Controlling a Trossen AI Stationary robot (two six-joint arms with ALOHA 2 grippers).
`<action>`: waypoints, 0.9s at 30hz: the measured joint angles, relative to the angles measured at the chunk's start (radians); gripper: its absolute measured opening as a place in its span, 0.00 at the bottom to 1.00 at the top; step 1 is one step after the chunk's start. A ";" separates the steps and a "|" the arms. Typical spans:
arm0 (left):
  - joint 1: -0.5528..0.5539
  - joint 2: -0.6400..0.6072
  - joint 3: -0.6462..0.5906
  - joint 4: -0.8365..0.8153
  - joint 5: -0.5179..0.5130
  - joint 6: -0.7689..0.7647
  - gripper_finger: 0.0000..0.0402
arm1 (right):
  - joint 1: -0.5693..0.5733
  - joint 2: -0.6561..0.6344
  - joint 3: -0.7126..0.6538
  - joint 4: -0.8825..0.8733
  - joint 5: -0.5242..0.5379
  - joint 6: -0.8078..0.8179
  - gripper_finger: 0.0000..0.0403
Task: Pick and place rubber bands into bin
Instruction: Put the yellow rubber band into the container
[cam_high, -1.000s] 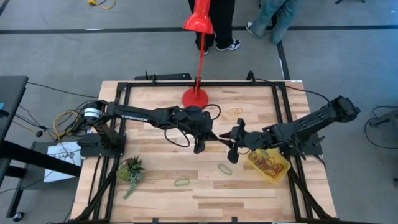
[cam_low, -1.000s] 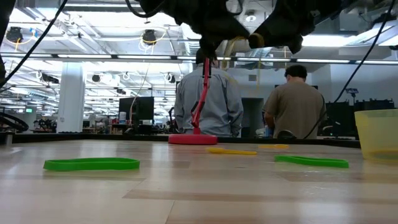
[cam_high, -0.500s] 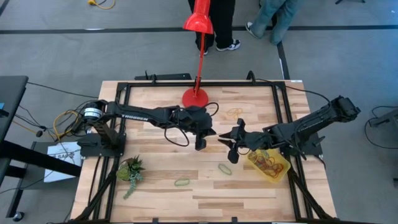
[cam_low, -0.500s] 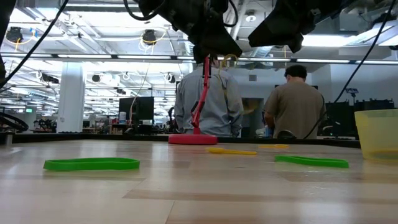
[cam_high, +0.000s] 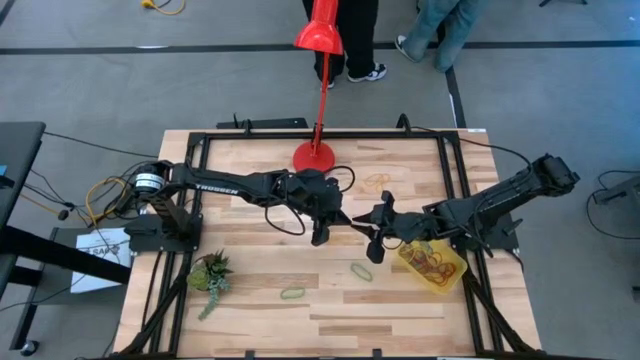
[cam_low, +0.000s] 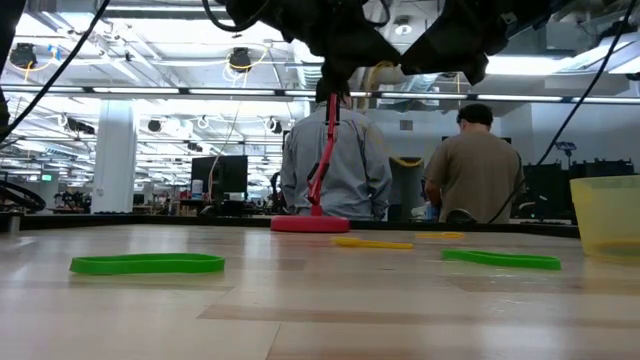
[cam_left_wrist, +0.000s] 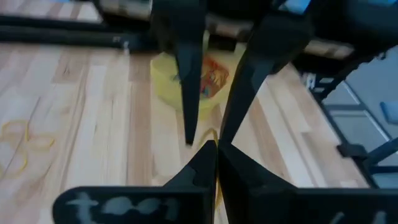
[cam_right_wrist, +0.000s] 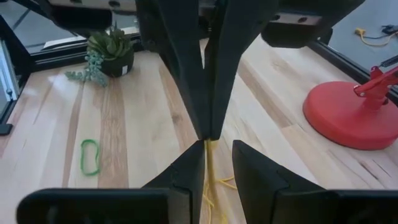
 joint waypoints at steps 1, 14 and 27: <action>0.000 0.000 0.000 0.016 0.006 0.000 0.00 | 0.000 0.000 0.000 0.000 0.000 0.000 0.19; -0.001 0.000 0.000 0.066 0.054 0.004 0.00 | -0.002 0.000 0.000 -0.001 0.002 -0.025 0.15; -0.002 0.000 0.000 0.081 0.038 0.005 0.00 | -0.002 0.001 0.000 -0.009 0.002 -0.027 0.01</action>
